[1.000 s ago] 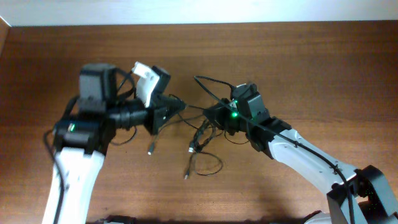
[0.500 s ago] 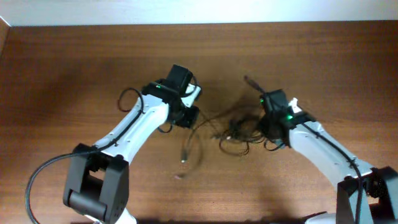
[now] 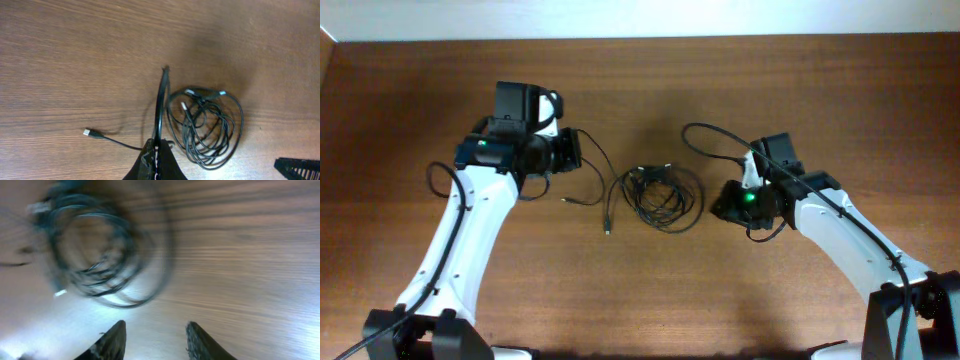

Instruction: Untangle cables

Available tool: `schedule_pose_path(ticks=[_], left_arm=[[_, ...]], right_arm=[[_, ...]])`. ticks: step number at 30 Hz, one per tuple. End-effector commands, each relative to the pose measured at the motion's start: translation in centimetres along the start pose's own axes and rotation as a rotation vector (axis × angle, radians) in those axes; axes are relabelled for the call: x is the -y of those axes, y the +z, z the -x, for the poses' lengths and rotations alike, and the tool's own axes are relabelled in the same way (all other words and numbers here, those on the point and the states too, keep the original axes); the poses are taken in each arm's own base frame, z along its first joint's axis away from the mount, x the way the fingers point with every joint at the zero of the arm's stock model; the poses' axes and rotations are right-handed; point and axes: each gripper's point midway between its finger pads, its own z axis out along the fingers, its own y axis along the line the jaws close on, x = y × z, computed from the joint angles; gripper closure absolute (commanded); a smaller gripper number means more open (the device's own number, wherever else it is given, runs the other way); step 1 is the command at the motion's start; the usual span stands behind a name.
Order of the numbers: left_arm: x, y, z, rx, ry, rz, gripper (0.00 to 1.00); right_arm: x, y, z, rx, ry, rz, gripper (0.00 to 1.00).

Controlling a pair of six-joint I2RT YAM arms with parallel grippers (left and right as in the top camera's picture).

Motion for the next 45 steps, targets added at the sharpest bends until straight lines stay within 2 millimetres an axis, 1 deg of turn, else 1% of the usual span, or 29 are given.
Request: schedule_pose_path(ticks=[1, 4, 6, 7, 8, 9, 11, 12, 13, 14, 15, 16, 17, 18, 20, 21, 22, 23, 24, 25, 27, 29, 31, 36, 38, 39, 40, 43, 45], left_arm=[[1.3, 1.5, -2.8, -0.079, 0.045, -0.029, 1.00], [-0.9, 3.4, -6.6, -0.167, -0.036, 0.054, 1.00], [-3.1, 4.2, -8.1, -0.177, -0.121, 0.151, 1.00], [-3.7, 4.5, -8.9, -0.185, -0.157, 0.174, 0.93], [-4.1, 5.0, -9.5, -0.193, -0.170, 0.179, 0.63], [-4.1, 5.1, -9.7, -0.196, -0.170, 0.180, 0.00], [-4.1, 5.1, -9.8, -0.196, -0.171, 0.178, 0.01], [-3.7, 5.2, -9.7, -0.196, -0.185, 0.151, 0.01], [-1.8, 5.5, -9.2, -0.195, -0.188, 0.047, 0.01], [-0.2, 5.6, -8.4, -0.176, -0.166, -0.042, 0.01], [1.0, 5.7, -6.8, -0.119, -0.124, -0.110, 0.01], [1.5, 5.8, -5.7, -0.073, -0.109, -0.131, 0.06], [2.3, 5.8, -4.8, -0.035, -0.085, -0.154, 0.23], [4.2, 5.9, -3.9, 0.018, -0.031, -0.194, 0.34], [7.0, 6.7, -3.2, 0.121, 0.072, -0.142, 0.40], [8.2, 7.5, -3.8, 0.135, 0.113, -0.122, 0.41], [9.7, 8.8, -4.7, 0.132, 0.152, -0.121, 0.41], [9.9, 9.9, -5.3, 0.130, 0.137, -0.094, 0.42], [9.3, 11.9, -6.2, 0.116, 0.108, -0.039, 0.45], [8.9, 12.8, -6.7, 0.097, 0.092, -0.026, 0.48], [8.0, 13.3, -6.6, 0.093, 0.052, -0.001, 0.48], [8.3, 13.3, -6.0, 0.118, 0.052, -0.012, 0.49], [8.2, 13.4, -6.1, 0.117, 0.052, -0.012, 0.55], [7.3, 16.1, -7.5, 0.067, 0.011, 0.008, 0.65], [7.3, 16.1, -7.6, 0.066, 0.011, 0.009, 0.74], [7.4, 16.1, -7.5, 0.068, 0.011, 0.008, 0.84], [7.6, 16.1, -7.2, 0.082, 0.011, -0.003, 1.00], [9.5, 15.4, -6.2, 0.089, 0.007, -0.107, 1.00], [10.6, 13.4, -5.0, 0.091, -0.007, -0.201, 1.00]], right_arm=[[-4.5, -1.4, 0.2, -0.008, -0.160, 0.225, 0.59], [-5.6, -1.4, 1.9, 0.058, -0.137, 0.260, 0.56], [-8.0, -0.7, 2.7, 0.101, -0.196, 0.309, 0.57], [-9.9, 0.6, 2.4, 0.107, -0.256, 0.338, 0.56], [-11.5, 2.4, 2.0, 0.108, -0.278, 0.352, 0.57], [-12.3, 3.2, 1.8, 0.109, -0.304, 0.369, 0.56], [-13.6, 5.1, 1.7, 0.122, -0.349, 0.404, 0.57], [-13.5, 5.6, 1.8, 0.122, -0.349, 0.401, 0.58], [-12.5, 5.8, 2.4, 0.130, -0.327, 0.370, 0.64], [-11.6, 5.3, 3.2, 0.138, -0.298, 0.362, 0.60], [-9.6, 4.2, 4.4, 0.146, -0.218, 0.331, 0.48], [-6.8, 2.7, 5.4, 0.152, -0.133, 0.288, 0.47], [-4.1, 1.2, 5.9, 0.149, -0.049, 0.246, 0.48], [-1.0, -0.4, 6.0, 0.143, 0.015, 0.197, 0.48], [2.7, -1.9, 4.8, 0.097, 0.066, 0.133, 0.48], [3.9, -2.1, 4.1, 0.068, 0.086, 0.110, 0.48], [4.4, -2.2, 3.7, 0.054, 0.090, 0.103, 0.48], [4.5, -2.2, 3.5, 0.046, 0.092, 0.099, 0.48], [4.5, -2.2, 3.3, 0.039, 0.093, 0.098, 0.48], [4.5, -2.2, 3.2, 0.034, 0.096, 0.097, 0.48], [4.5, -2.2, 3.2, 0.034, 0.096, 0.097, 0.48], [4.5, -2.2, 3.2, 0.034, 0.096, 0.097, 0.48], [4.5, -2.2, 3.2, 0.034, 0.096, 0.097, 0.48], [4.6, -2.2, 3.2, 0.034, 0.096, 0.097, 0.48], [4.6, -2.2, 3.2, 0.035, 0.096, 0.093, 0.48], [4.6, -2.2, 3.2, 0.035, 0.096, 0.093, 0.48], [4.6, -2.2, 3.2, 0.035, 0.097, 0.093, 0.48], [4.8, -2.1, 2.3, 0.002, 0.116, 0.082, 0.53], [3.5, -1.5, 1.4, -0.036, 0.085, 0.091, 0.51]])
